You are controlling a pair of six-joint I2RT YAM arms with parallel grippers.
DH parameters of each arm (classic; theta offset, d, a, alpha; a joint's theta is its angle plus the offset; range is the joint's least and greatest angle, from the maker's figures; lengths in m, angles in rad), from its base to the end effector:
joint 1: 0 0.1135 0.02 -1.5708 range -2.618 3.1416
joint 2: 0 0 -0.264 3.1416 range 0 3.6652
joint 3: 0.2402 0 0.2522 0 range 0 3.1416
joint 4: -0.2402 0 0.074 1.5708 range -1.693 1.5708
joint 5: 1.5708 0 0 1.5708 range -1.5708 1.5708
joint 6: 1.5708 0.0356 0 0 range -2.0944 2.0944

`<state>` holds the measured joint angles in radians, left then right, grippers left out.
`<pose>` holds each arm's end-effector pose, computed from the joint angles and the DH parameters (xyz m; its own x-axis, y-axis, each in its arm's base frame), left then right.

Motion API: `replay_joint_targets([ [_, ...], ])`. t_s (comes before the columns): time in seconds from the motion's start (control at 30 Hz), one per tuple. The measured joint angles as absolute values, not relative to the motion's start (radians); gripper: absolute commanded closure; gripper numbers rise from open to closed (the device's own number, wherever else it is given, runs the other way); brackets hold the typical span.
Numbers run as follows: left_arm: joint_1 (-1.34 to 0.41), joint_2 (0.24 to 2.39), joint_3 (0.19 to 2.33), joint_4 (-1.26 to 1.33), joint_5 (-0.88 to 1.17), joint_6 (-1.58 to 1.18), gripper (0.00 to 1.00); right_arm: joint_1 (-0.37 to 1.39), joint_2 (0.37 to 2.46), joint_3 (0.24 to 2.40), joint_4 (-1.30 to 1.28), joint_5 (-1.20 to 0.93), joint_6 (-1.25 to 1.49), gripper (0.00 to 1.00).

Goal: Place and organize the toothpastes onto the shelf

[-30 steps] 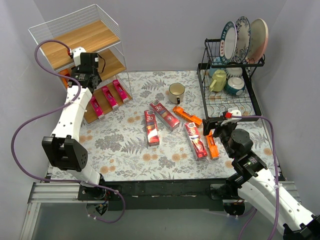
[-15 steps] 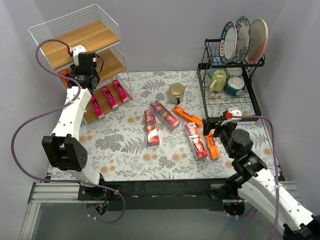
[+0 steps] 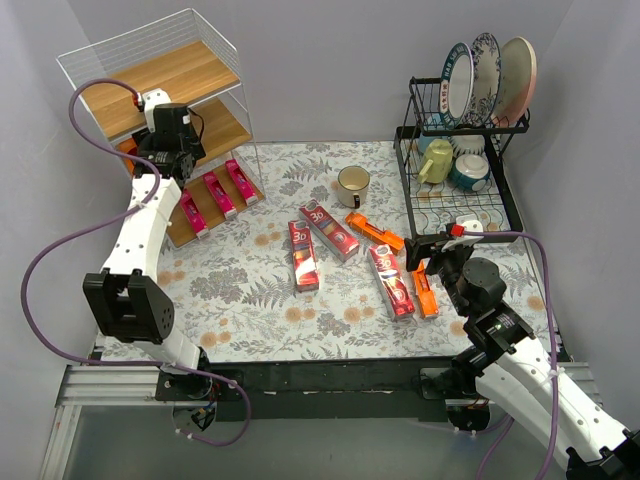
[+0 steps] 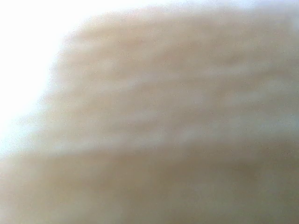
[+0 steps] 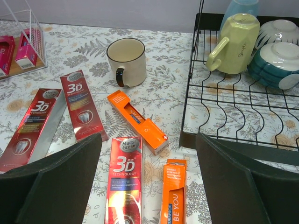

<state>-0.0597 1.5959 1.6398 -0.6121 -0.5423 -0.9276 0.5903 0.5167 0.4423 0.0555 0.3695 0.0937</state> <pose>0.3573 -0.0029 0.3919 -0.0156 -0.6857 -0.7277 -0.6596 0.5541 -0.5079 0.1288 0.0708 0.2835 -0.0361 0.0808 -0.9961 -0.2166 0.9724 0.0868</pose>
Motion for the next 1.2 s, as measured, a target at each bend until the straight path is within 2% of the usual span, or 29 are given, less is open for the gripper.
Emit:
replay_joint_targets([
  [0.27,-0.058,1.496,1.625,-0.656,-0.419,-0.974,0.13,0.59,0.529,0.443,0.052,0.352,0.094,0.1],
  [0.5,-0.059,1.279,1.524,-0.638,-0.13,-1.063,0.02,0.59,0.624,0.488,-0.019,0.326,0.11,0.1],
  [0.73,-0.093,1.172,1.4,-0.617,0.033,-1.093,0.02,0.59,0.792,0.565,-0.092,0.284,0.125,0.1],
  [0.93,-0.119,1.059,1.237,-0.54,0.122,-1.102,0.02,0.563,1.041,0.73,-0.139,0.224,0.118,0.1],
  [1.2,-0.35,1.036,0.955,-0.391,0.146,-1.105,0.02,0.46,1.388,0.962,-0.186,0.092,0.072,0.1],
])
